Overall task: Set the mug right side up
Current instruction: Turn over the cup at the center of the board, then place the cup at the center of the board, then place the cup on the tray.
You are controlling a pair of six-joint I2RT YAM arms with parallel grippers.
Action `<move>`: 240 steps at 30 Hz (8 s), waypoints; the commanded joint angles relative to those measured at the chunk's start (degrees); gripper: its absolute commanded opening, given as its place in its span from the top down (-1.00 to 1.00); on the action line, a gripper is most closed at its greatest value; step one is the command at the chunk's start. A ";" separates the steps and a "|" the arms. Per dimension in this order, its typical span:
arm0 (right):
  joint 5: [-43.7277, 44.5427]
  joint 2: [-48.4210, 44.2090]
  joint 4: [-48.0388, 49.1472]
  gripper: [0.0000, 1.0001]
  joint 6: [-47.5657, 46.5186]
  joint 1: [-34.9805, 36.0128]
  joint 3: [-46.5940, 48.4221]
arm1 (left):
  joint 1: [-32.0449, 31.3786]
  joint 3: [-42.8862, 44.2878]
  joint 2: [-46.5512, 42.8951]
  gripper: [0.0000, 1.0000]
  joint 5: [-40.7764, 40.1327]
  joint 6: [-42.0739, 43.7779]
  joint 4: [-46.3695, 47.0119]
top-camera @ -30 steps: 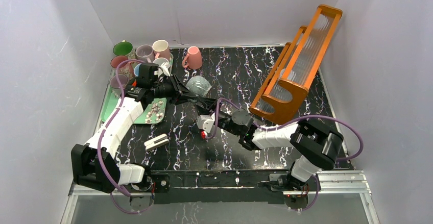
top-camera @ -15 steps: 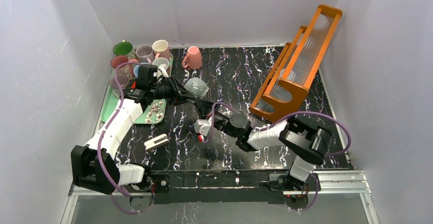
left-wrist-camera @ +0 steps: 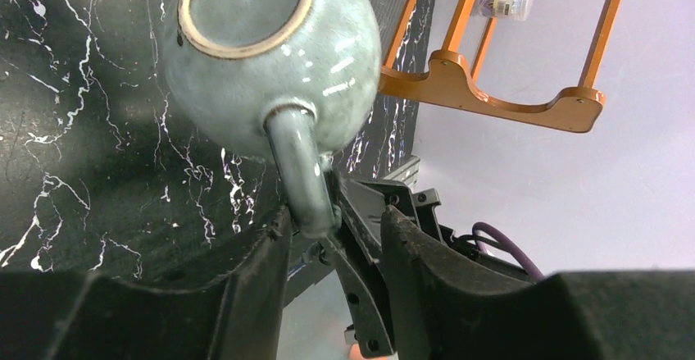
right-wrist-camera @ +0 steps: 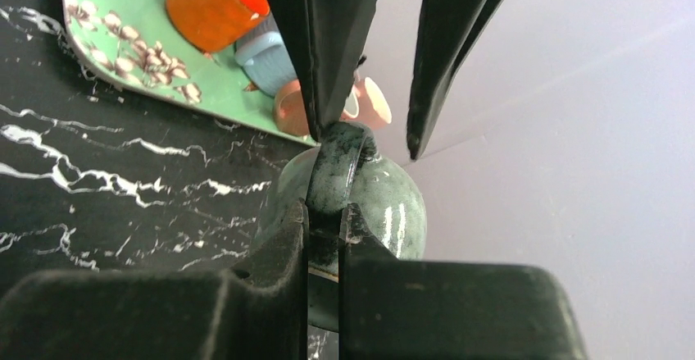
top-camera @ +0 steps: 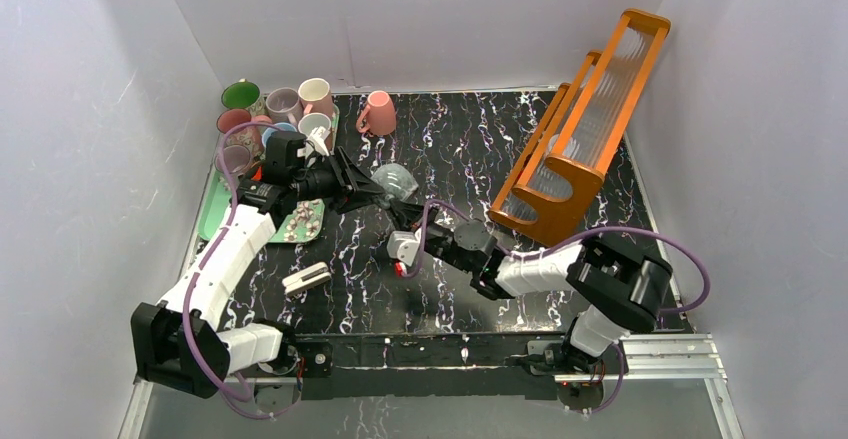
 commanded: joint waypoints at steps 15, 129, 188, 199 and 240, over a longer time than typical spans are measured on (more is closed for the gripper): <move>-5.29 -21.46 -61.57 0.97 -3.57 -0.25 8.78 | -0.19 2.87 1.09 -0.06 -10.93 19.12 -5.26; 3.72 -4.65 -72.53 0.30 81.81 -3.84 17.13 | -7.01 -26.22 -16.49 -0.17 -15.39 19.00 12.16; 25.17 -40.82 -84.19 -0.97 80.12 -3.20 18.92 | -44.63 -16.86 6.41 1.00 -68.27 20.93 13.00; 21.60 -41.47 -81.43 -0.97 79.41 -3.21 17.36 | -41.72 -15.24 2.05 1.00 -76.97 23.12 13.62; 10.28 -40.31 -77.06 -0.97 78.36 -3.27 12.89 | 3.71 -12.07 8.57 1.00 -56.05 39.87 23.82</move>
